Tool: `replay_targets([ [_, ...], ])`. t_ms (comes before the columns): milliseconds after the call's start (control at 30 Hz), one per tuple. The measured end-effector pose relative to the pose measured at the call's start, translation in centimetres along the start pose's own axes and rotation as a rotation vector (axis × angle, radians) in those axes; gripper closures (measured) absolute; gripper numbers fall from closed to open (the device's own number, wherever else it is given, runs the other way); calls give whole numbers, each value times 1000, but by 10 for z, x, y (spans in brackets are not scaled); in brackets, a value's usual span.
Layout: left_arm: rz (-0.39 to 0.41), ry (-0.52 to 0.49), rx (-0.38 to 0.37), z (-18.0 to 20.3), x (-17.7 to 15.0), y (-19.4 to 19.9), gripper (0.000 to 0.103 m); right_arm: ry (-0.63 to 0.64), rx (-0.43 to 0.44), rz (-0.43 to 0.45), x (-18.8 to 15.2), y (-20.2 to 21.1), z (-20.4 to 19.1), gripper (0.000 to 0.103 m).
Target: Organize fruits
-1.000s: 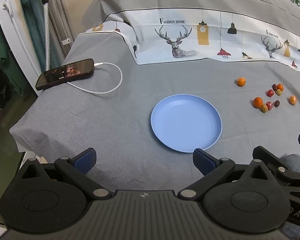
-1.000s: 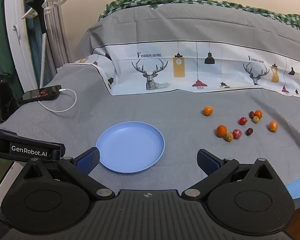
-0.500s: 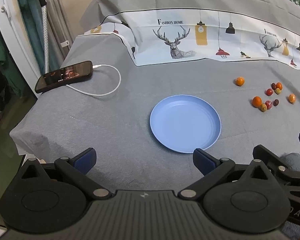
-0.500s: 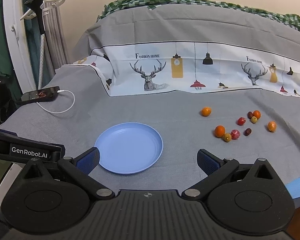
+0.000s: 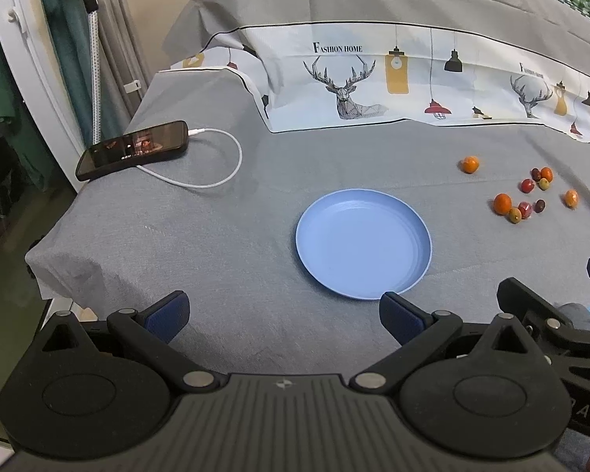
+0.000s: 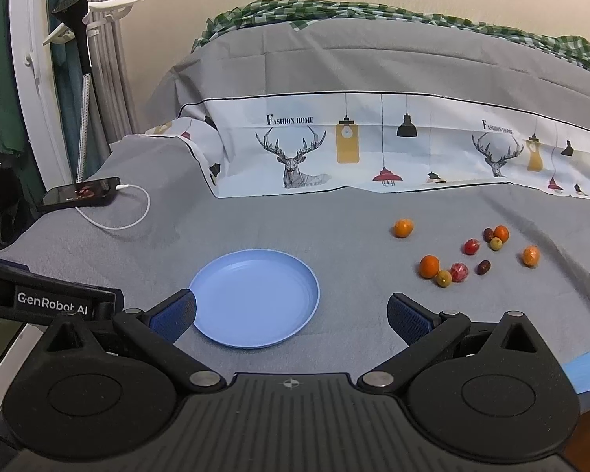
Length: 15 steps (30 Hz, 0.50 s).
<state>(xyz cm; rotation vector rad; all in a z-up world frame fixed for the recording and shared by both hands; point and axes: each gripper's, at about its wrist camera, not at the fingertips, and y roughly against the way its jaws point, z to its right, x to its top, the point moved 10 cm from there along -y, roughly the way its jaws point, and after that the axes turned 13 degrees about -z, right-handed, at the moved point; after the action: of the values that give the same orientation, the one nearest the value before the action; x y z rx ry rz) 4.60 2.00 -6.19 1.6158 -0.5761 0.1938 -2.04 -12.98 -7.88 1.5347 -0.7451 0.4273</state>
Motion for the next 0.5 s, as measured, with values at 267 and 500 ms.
replay_targets([
  [267, -3, 4, 7, -1, -3, 2, 0, 1, 6, 2, 1, 1, -1, 0],
  [500, -9, 0, 14, 1, -2, 1, 0, -11, 10, -4, 1, 1, 1, 0],
])
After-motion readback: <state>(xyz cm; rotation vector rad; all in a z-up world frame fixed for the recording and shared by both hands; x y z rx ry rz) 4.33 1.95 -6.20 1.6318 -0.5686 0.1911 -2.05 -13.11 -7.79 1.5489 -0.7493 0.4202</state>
